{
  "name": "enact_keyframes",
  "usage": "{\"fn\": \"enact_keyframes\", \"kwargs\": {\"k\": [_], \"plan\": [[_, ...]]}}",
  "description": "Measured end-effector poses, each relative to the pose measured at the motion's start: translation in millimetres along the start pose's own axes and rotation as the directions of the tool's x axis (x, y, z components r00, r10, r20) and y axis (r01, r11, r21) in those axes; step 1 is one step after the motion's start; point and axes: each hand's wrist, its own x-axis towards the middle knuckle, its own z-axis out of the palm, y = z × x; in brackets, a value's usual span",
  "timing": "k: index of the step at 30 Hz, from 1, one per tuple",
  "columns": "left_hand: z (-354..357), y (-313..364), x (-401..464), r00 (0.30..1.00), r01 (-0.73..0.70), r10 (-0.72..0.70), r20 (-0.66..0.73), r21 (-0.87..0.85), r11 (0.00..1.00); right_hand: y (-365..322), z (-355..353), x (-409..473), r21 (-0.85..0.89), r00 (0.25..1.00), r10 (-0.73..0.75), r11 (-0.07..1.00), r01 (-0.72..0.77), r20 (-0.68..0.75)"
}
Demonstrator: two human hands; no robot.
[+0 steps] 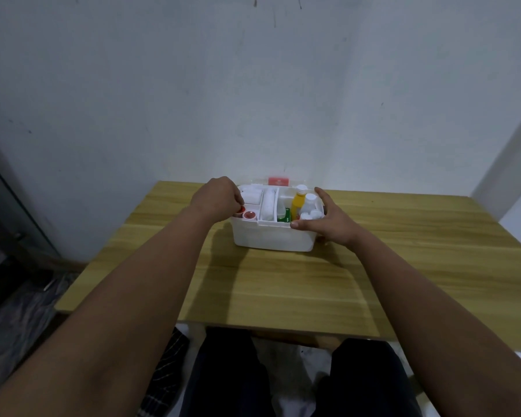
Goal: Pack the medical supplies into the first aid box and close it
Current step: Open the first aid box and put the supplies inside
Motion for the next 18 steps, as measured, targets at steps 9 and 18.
{"fn": "enact_keyframes", "kwargs": {"k": [9, 18], "plan": [[5.1, -11.6, 26.2, 0.991, 0.004, -0.037, -0.129, -0.248, 0.969, -15.3, -13.7, 35.1, 0.078, 0.98, 0.148, 0.987, -0.138, -0.132], [32.2, -27.5, 43.9, 0.936, 0.341, -0.288, 0.202, -0.721, 0.603, -11.6, -10.2, 80.7, 0.175, 0.941, 0.274, 0.954, -0.242, -0.197]]}}
